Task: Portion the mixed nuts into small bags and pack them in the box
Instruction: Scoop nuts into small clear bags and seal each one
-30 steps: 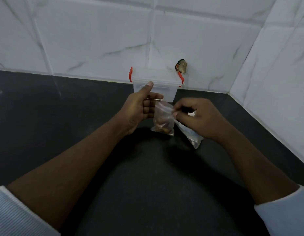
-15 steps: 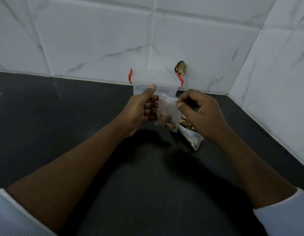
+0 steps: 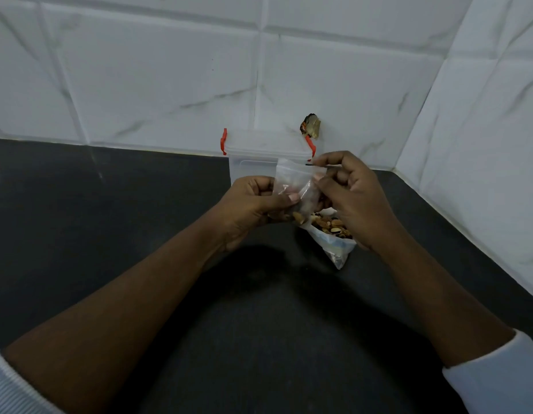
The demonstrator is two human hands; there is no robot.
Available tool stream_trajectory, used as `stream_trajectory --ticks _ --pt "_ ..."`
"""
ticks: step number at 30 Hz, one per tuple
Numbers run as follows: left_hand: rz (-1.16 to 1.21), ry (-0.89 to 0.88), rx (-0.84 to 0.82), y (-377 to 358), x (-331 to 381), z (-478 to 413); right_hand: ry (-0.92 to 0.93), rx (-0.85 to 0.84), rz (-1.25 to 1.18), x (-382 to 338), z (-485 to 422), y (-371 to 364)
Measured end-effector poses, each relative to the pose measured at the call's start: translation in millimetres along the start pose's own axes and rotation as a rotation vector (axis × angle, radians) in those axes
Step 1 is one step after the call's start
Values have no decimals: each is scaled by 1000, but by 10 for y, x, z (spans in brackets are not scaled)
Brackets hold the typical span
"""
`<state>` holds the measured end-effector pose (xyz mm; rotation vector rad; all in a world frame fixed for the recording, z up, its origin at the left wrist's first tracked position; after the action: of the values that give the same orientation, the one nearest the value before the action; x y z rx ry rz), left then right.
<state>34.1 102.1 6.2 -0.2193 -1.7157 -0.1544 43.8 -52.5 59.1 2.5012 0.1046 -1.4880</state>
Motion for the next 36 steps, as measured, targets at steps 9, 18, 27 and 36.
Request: stream_trajectory --ticks 9,18,27,36 --pt "93 -22 56 -7 29 24 -117 -198 -138 116 74 -209" --pt "163 33 98 25 10 -3 -137 -98 -118 173 33 -90" --pt "240 69 114 2 12 2 -182 4 -152 248 14 -12" --pt "258 98 165 35 -28 13 -109 -9 -140 201 14 -23"
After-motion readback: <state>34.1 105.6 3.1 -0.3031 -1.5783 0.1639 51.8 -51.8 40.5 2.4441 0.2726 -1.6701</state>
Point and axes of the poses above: each hand's wrist, its own z-axis away from the middle knuckle, its own y-axis out of the back of the hand, x = y × z, the point moved 10 cm from there along -z, towards the middle knuckle, and after that the axes turned 8 degrees about -z, right-handed, at the moved point
